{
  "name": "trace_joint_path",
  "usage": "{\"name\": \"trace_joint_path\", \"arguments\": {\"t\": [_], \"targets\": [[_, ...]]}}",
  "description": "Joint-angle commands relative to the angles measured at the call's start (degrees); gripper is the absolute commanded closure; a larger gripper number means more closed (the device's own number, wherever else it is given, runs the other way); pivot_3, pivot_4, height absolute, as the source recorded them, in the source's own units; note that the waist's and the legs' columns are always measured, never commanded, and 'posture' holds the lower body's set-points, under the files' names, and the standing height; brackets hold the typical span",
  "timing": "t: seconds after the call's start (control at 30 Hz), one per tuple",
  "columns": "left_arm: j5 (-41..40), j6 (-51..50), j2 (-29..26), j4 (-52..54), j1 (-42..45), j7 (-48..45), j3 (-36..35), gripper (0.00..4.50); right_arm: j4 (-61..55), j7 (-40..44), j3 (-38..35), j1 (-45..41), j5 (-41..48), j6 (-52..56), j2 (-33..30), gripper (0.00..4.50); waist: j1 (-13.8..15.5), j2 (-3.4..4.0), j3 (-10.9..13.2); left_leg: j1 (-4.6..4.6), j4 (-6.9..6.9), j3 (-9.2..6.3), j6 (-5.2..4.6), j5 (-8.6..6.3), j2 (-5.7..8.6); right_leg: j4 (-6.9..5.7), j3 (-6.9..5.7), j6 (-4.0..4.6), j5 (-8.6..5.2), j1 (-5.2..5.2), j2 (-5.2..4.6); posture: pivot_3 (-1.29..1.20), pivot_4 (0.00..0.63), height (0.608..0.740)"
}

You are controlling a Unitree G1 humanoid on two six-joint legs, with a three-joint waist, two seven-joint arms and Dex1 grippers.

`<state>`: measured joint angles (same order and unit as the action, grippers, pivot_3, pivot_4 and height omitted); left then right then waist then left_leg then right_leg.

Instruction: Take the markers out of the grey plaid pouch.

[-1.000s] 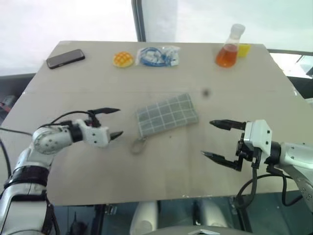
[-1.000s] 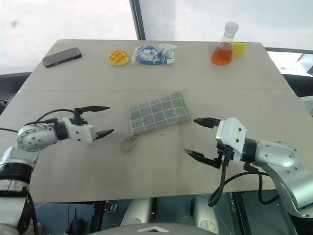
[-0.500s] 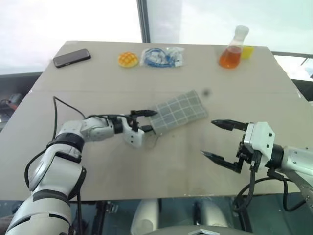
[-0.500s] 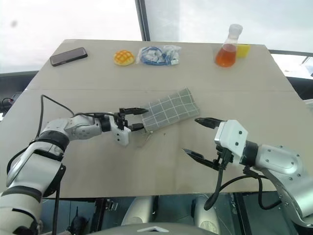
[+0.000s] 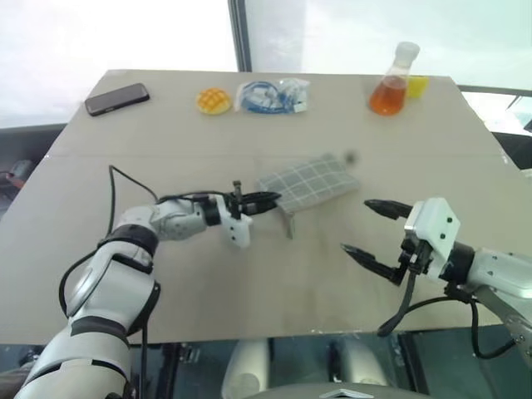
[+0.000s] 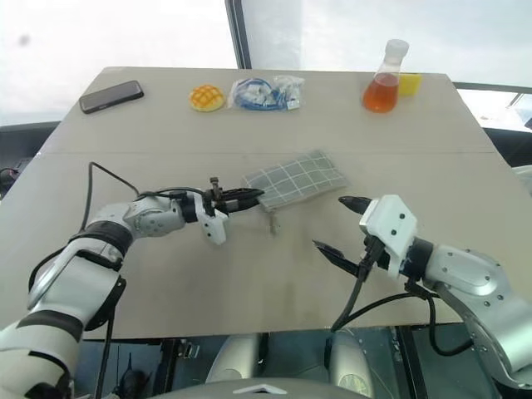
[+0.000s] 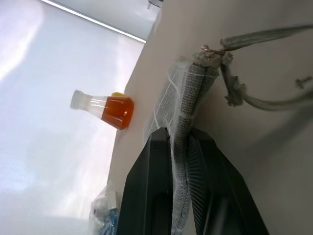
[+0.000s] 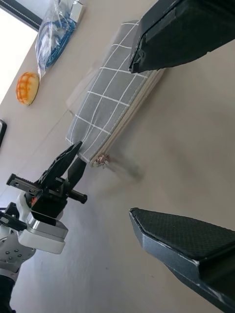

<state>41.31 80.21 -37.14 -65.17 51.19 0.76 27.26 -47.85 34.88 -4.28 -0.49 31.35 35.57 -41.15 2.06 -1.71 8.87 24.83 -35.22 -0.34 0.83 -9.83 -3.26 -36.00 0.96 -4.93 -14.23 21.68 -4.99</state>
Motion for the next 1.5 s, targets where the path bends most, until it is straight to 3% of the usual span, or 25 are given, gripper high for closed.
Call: {"name": "trace_joint_path", "arguments": {"t": [0.03,0.07,0.1,0.3,0.4,0.57,0.77,0.9,1.0,1.13,1.37,1.5], "targets": [[-4.9,-0.8,0.1,0.9,-0.7,-4.1,-0.9,3.98,-0.5,-0.7,0.2,-1.4,0.5,0.3,0.4,0.00,-0.1,0.00,0.0,0.01,0.01,0.00,0.00,0.00,0.00,0.00,0.00,-0.01,0.00,0.00,0.01,0.00,0.150,0.740],[-5.9,-1.3,0.3,0.6,-0.8,-5.4,-0.9,4.39,-0.4,-0.7,0.3,-1.6,0.4,0.3,0.4,0.00,-0.1,0.00,0.0,0.01,0.01,-0.01,-0.01,0.00,0.00,0.00,0.00,-0.01,0.00,0.01,0.02,0.00,0.150,0.740],[-6.7,-1.9,0.5,0.7,-1.0,-6.5,-1.0,4.49,-0.3,-0.7,0.4,-1.7,0.4,0.2,0.4,0.00,0.0,0.00,0.0,0.01,0.02,-0.01,-0.01,0.00,0.00,0.00,0.00,-0.01,0.00,0.01,0.02,0.00,0.150,0.740],[-10.0,-4.2,1.6,3.6,-1.8,-7.9,-2.6,4.49,-0.1,-1.2,1.0,-2.3,2.0,1.9,1.1,0.00,0.0,0.00,0.0,0.01,0.00,-0.01,-0.01,0.00,0.00,0.00,0.02,-0.01,0.00,-0.01,0.03,0.00,0.150,0.740],[-17.4,-5.4,3.2,4.7,-2.0,-12.8,-3.8,4.49,0.4,-3.6,1.8,-3.7,6.2,7.6,2.9,0.00,0.0,0.00,0.0,0.00,-0.02,-0.02,-0.01,0.00,0.00,-0.05,0.02,0.00,0.01,-0.01,0.02,0.00,0.150,0.740],[-31.9,-11.9,5.6,12.0,-4.3,-23.9,-5.6,4.49,7.9,-10.0,3.9,-12.0,10.1,16.9,9.6,0.00,-0.8,0.01,0.0,-0.02,-0.05,-0.04,-0.01,0.01,-0.01,-0.14,0.04,0.02,0.01,-0.01,0.03,0.00,0.150,0.740],[-37.4,-19.3,6.7,22.3,-8.9,-29.6,-7.7,4.49,18.6,-11.5,8.4,-21.8,9.7,20.7,17.1,0.00,-1.6,0.03,0.0,-0.05,-0.06,-0.05,-0.02,0.01,-0.01,-0.39,0.09,0.02,0.02,0.07,0.07,0.00,0.150,0.740],[-37.6,-23.0,7.2,26.7,-10.6,-30.5,-9.4,4.50,21.9,-12.1,8.6,-24.6,9.6,21.5,19.6,1.18,-1.4,0.03,0.0,-0.05,-0.04,-0.08,-0.02,0.01,-0.01,-0.54,0.08,0.01,0.01,0.12,0.09,0.00,0.150,0.740],[-37.4,-25.3,7.4,29.2,-11.9,-30.7,-10.7,4.50,21.9,-13.0,7.6,-25.2,9.3,22.5,19.7,2.57,-1.2,0.03,0.0,-0.04,-0.06,-0.07,-0.02,0.01,-0.01,-0.52,0.09,0.01,0.01,0.12,0.08,0.00,0.150,0.740],[-38.2,-28.2,7.6,31.7,-13.6,-31.1,-12.3,4.50,20.0,-13.7,4.7,-24.1,7.7,23.0,15.3,4.28,-1.2,0.04,0.0,-0.05,-0.06,-0.06,-0.02,0.01,-0.01,-0.53,0.09,0.02,0.01,0.12,0.08,0.00,0.150,0.740],[-44.7,-35.9,9.8,36.8,-17.9,-33.4,-15.7,4.50,20.9,-19.3,-5.0,-22.4,4.7,25.5,9.3,4.40,-1.3,0.04,0.0,-0.05,-0.05,-0.06,-0.02,0.01,-0.01,-0.50,0.10,0.02,0.01,0.12,0.08,0.00,0.150,0.740],[-47.1,-40.4,11.5,40.7,-20.2,-33.6,-17.4,4.50,21.2,-19.4,-6.6,-22.5,4.5,26.4,8.2,4.40,-1.4,0.05,0.0,-0.06,-0.03,-0.06,-0.02,0.01,-0.02,-0.50,0.11,0.02,0.00,0.12,0.08,0.00,0.150,0.740]]}}
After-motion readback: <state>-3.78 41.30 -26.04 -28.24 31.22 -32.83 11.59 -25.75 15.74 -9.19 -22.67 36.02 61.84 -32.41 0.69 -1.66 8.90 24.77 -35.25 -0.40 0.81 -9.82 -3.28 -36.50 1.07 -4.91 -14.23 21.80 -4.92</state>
